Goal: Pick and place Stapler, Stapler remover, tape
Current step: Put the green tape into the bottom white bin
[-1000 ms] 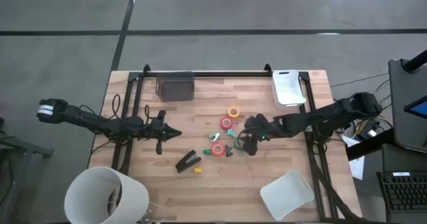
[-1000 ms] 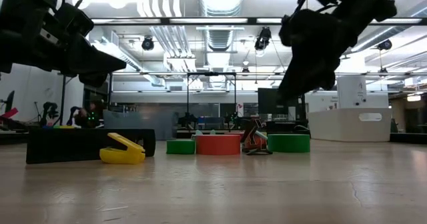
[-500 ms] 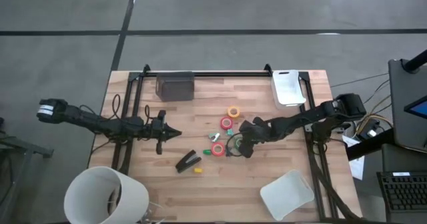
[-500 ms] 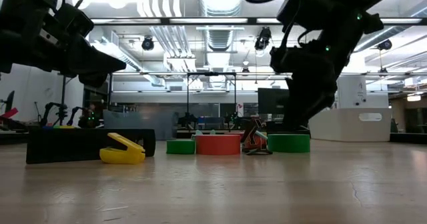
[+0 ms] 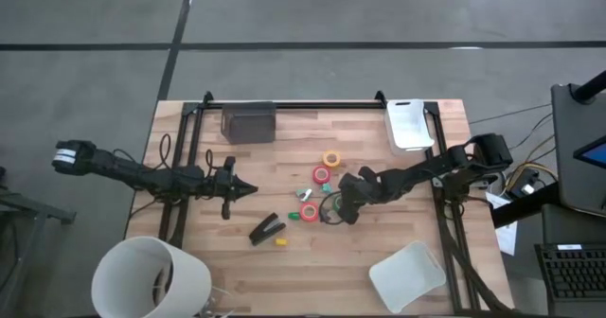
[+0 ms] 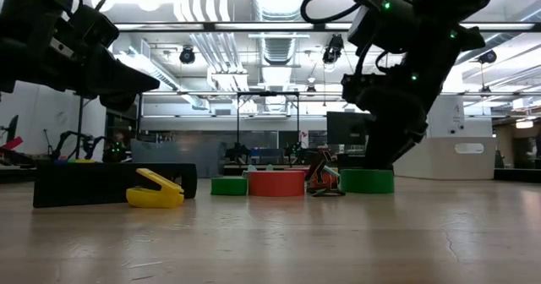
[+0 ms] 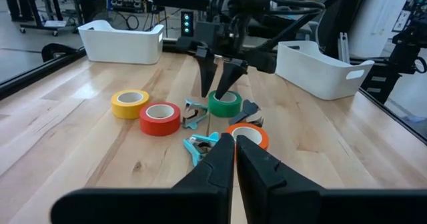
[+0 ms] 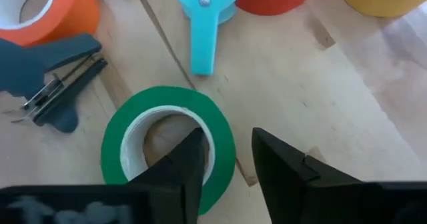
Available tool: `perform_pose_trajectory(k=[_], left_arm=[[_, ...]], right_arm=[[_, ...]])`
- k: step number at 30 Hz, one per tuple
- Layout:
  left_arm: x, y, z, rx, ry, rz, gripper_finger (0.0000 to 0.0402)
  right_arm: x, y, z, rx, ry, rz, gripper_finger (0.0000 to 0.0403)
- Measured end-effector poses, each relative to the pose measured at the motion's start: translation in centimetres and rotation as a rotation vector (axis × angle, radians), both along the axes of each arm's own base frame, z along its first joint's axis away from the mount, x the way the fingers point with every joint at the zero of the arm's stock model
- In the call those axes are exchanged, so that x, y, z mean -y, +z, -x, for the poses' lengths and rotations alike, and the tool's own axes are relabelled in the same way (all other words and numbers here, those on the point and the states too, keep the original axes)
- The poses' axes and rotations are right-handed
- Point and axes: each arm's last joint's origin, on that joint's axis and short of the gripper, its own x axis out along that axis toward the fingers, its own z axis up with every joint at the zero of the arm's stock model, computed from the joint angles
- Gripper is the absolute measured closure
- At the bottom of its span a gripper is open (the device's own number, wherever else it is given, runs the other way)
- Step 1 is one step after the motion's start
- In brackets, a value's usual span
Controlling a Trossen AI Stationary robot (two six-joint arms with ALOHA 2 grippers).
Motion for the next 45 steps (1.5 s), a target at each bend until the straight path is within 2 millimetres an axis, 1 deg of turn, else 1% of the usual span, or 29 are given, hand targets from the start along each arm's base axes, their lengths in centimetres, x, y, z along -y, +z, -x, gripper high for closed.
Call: perform_pose_trajectory(k=[8, 10, 13, 18, 22, 28, 32, 38, 42, 45], left_arm=[[0.0, 0.0, 0.0, 0.0, 0.0, 0.0, 0.0381], [0.0, 0.0, 0.0, 0.0, 0.0, 0.0, 0.038], [0.0, 0.0, 0.0, 0.002, 0.0, 0.0, 0.0382], [0.0, 0.0, 0.0, 0.002, 0.0, 0.0, 0.0382], [0.0, 0.0, 0.0, 0.001, 0.0, 0.0, 0.038], [0.0, -0.1, 0.0, -0.005, 0.0, -0.001, 0.0383], [0.0, -0.1, 0.0, -0.01, 0.0, -0.001, 0.0381], [0.0, -0.1, 0.0, -0.014, 0.0, -0.001, 0.0383], [0.0, -0.1, 0.0, -0.015, 0.0, -0.002, 0.0382], [0.0, -0.2, 0.0, -0.022, 0.0, -0.002, 0.038]], right_arm=[[-0.1, 0.4, 0.2, -0.012, 0.063, -0.001, 0.0361], [-0.2, 0.7, 0.5, -0.018, 0.073, -0.013, 0.0372], [-0.6, 1.5, 0.8, 0.005, 0.094, -0.025, 0.0372], [-1.9, 3.3, 2.1, 0.014, 0.125, -0.066, 0.036], [-3.8, 5.4, 3.8, 0.045, 0.189, -0.14, 0.0361], [-7.7, 8.8, 7.2, 0.137, 0.282, -0.284, 0.0362], [-10.2, 10.0, 9.6, 0.172, 0.344, -0.358, 0.0363], [-13.2, 9.9, 12.2, 0.135, 0.349, -0.44, 0.0363], [-14.6, 9.1, 13.6, 0.05, 0.268, -0.492, 0.036], [-15.2, 8.4, 14.7, -0.036, 0.183, -0.506, 0.036]])
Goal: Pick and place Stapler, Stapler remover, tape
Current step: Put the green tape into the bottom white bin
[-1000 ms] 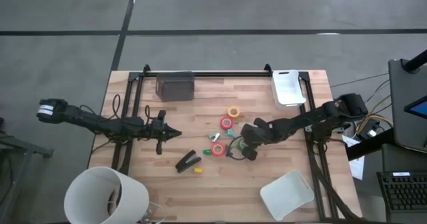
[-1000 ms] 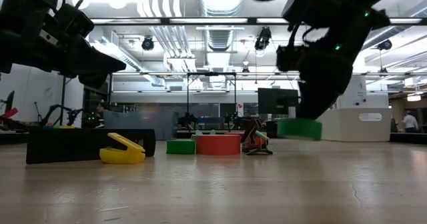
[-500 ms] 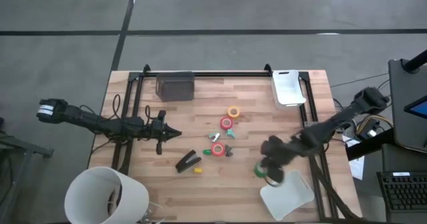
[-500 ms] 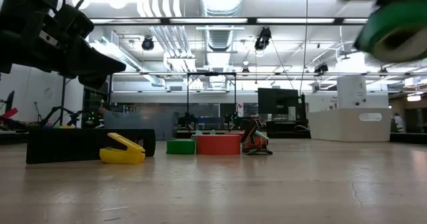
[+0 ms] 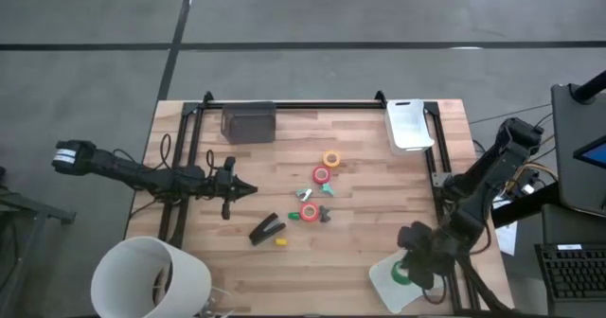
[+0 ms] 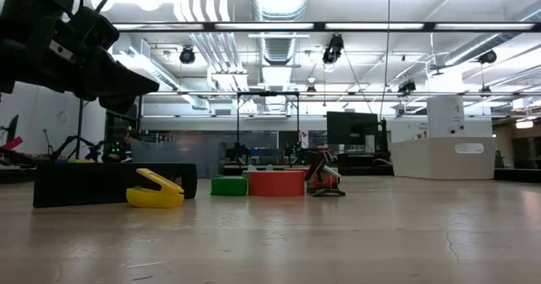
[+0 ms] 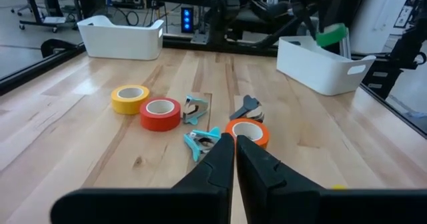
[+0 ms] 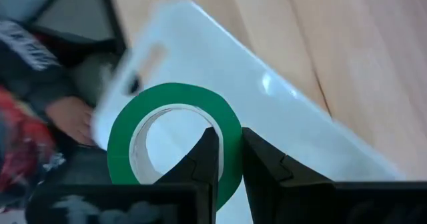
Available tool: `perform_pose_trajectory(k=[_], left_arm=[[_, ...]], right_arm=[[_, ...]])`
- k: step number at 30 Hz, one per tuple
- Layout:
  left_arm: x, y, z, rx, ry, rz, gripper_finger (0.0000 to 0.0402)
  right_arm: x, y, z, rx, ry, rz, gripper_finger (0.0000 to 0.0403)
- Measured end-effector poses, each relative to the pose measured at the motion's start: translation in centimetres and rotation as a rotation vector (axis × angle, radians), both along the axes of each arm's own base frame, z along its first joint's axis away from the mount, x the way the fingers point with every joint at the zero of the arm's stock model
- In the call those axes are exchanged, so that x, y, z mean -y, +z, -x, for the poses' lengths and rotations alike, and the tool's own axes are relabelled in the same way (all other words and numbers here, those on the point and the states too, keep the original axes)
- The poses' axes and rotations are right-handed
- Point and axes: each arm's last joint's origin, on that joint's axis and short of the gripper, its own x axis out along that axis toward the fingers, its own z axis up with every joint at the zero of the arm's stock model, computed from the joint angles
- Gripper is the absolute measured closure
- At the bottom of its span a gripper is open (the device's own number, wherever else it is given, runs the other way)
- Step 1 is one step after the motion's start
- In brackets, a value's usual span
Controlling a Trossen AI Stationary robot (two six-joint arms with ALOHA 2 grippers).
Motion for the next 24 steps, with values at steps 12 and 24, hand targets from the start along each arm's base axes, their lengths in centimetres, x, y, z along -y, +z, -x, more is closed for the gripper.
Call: perform_pose_trajectory(k=[12, 24], left_arm=[[0.0, -0.1, 0.0, -0.01, 0.0, -0.001, 0.038], [0.0, -0.1, 0.0, -0.011, 0.0, -0.001, 0.038]], right_arm=[[-1.4, -3.7, 1.2, -0.32, -0.119, 0.086, 0.0358], [-1.6, -4.6, 1.2, -0.378, -0.167, 0.114, 0.0336]])
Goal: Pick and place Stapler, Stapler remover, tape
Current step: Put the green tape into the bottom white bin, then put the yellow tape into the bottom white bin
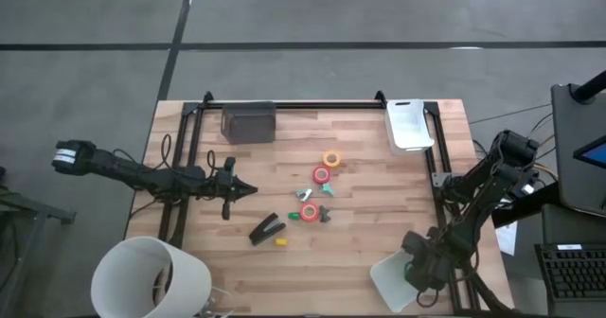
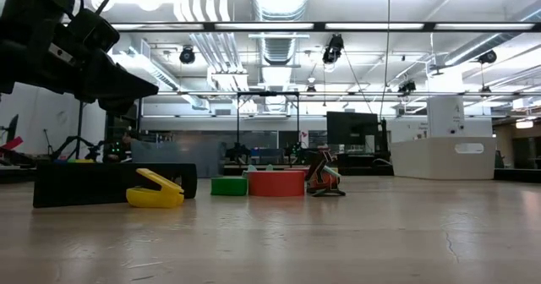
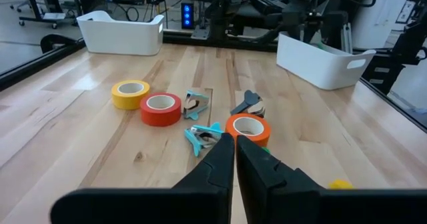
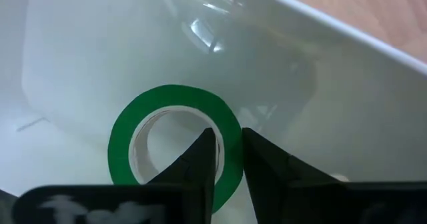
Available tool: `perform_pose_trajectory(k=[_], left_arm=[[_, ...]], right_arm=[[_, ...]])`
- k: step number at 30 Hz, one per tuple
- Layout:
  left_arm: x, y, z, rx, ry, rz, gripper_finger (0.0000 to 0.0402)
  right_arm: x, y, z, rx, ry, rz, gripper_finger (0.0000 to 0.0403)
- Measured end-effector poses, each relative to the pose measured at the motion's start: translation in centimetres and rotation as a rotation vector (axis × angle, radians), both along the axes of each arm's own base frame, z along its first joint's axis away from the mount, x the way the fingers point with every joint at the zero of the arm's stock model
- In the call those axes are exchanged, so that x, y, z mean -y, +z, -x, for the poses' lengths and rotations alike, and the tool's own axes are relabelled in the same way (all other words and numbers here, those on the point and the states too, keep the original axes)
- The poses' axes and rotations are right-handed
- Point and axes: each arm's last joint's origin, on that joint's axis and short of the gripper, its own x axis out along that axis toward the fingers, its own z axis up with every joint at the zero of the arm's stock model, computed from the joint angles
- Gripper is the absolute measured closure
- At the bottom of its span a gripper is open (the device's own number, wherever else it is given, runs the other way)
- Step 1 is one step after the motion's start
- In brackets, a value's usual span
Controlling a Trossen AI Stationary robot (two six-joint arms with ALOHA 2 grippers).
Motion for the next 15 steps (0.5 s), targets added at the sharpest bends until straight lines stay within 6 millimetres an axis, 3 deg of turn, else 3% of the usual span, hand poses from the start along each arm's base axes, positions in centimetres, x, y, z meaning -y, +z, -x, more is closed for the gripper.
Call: perform_pose_trajectory(k=[15], left_arm=[[0.0, 0.0, 0.0, 0.0, 0.0, 0.0, 0.0382]], right_arm=[[0.2, 0.63, 0.12, 0.005, -0.045, -0.026, 0.0275]])
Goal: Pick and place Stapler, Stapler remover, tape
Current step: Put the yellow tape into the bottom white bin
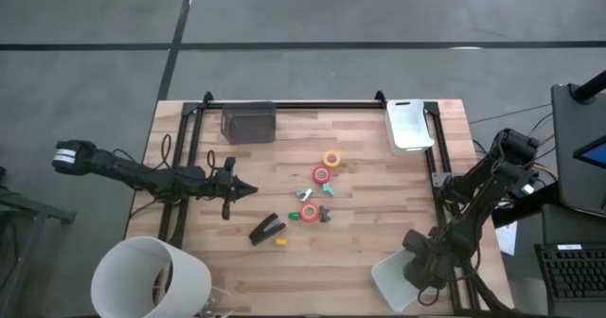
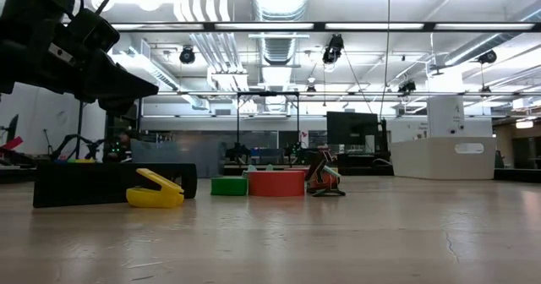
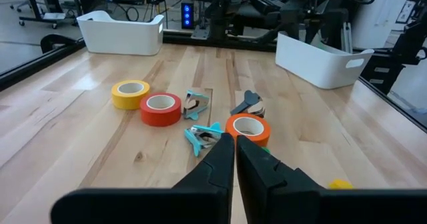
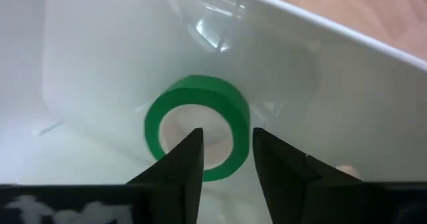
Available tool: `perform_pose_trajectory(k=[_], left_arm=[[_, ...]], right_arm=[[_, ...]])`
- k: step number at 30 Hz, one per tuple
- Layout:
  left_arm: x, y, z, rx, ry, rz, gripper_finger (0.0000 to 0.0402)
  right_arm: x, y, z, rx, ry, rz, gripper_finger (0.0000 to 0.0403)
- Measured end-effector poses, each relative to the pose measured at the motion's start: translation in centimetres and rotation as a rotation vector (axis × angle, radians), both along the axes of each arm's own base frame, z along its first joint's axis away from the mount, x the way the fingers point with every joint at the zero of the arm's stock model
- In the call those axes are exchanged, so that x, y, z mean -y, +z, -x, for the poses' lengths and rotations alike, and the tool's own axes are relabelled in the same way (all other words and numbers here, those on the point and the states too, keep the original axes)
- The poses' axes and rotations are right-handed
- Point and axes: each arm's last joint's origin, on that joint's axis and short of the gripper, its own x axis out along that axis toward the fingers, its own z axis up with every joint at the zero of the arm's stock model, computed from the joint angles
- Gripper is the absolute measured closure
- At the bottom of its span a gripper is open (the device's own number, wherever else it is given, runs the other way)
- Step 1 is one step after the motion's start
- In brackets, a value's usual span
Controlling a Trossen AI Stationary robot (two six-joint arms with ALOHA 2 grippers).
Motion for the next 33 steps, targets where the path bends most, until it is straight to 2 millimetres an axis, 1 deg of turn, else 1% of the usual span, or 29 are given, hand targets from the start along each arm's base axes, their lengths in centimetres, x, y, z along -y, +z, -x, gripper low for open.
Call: perform_pose_trajectory(k=[6, 10, 15, 21, 23, 25, 28, 33], left_arm=[[0.0, -0.1, 0.0, -0.006, 0.0, -0.001, 0.0382], [0.0, -0.1, 0.0, -0.006, 0.0, -0.001, 0.0381], [0.0, 0.0, 0.0, -0.005, 0.0, -0.001, 0.0383], [0.0, -0.1, 0.0, -0.005, 0.0, -0.001, 0.038], [0.0, 0.0, 0.0, -0.005, -0.001, 0.0, 0.0381], [0.0, -0.1, 0.0, -0.005, 0.0, 0.0, 0.0383], [0.0, 0.0, 0.0, -0.005, -0.001, 0.0, 0.0383], [0.0, 0.0, 0.0, -0.004, 0.0, 0.0, 0.038]], right_arm=[[0.2, 1.8, 0.1, 0.063, -0.007, -0.052, 0.0273], [0.4, 3.1, -0.1, 0.154, -0.009, -0.052, 0.028], [0.4, 4.6, -0.6, 0.308, 0.051, -0.009, 0.0289], [0.7, 6.6, -2.2, 0.539, 0.14, 0.145, 0.0299], [0.9, 6.9, -2.8, 0.587, 0.174, 0.199, 0.0303], [1.3, 7.3, -3.5, 0.613, 0.214, 0.24, 0.0308], [2.2, 7.4, -4.6, 0.635, 0.228, 0.313, 0.0316], [4.5, 7.3, -6.7, 0.622, 0.202, 0.407, 0.0323]])
